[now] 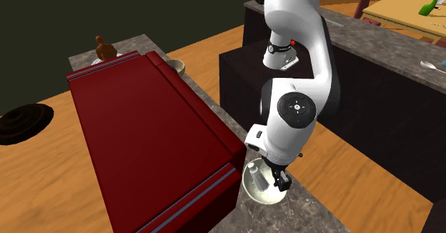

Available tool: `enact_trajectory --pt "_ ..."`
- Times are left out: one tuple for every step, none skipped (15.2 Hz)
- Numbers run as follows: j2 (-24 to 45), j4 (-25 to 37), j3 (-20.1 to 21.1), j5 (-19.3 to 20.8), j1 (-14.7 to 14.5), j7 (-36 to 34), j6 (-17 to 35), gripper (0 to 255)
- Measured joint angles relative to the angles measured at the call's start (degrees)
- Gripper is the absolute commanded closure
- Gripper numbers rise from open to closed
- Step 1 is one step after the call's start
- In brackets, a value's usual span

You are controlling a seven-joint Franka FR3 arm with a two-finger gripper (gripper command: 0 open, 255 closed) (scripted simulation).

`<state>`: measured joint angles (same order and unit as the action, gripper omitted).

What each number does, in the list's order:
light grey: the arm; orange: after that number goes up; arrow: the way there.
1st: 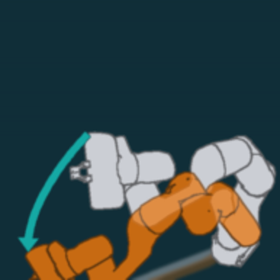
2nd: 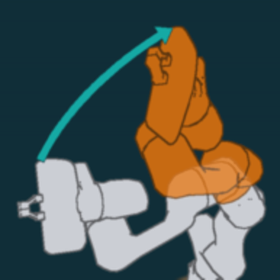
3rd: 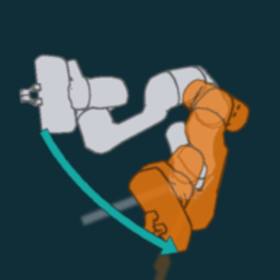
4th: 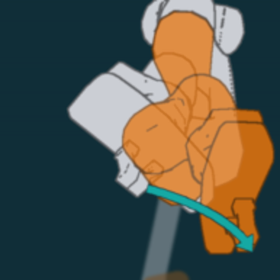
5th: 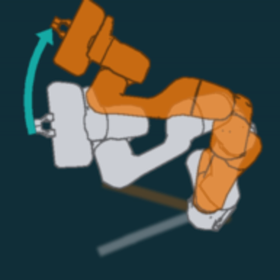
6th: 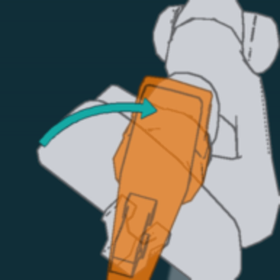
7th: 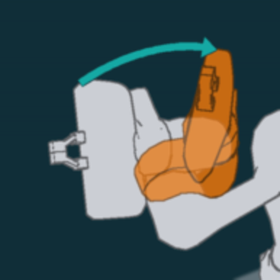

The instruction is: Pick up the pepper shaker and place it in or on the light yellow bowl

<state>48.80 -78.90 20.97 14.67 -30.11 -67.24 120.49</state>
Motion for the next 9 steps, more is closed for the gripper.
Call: enact_trajectory --pt "-0.7 0.3 0.2 -0.3 0.1 0.0 -1.2 0" --pt "-1.5 0.6 0.4 -0.5 0.2 0.2 -2.2 0" --pt "-1.7 0.9 0.4 -0.6 0.3 0.3 -2.8 0" --pt "-2.0 0.9 0.5 -0.7 0.3 0.3 -3.0 0" --pt "-2.1 0.9 0.5 -0.7 0.3 0.3 -3.2 0" --pt "-2.2 0.9 0.5 -0.7 0.3 0.3 -3.3 0" --pt "-2.2 0.9 0.5 -0.7 0.3 0.3 -3.3 0" --pt "-2.2 0.9 0.5 -0.7 0.3 0.3 -3.3 0" --pt "-2.2 0.9 0.5 -0.7 0.3 0.3 -3.3 0"
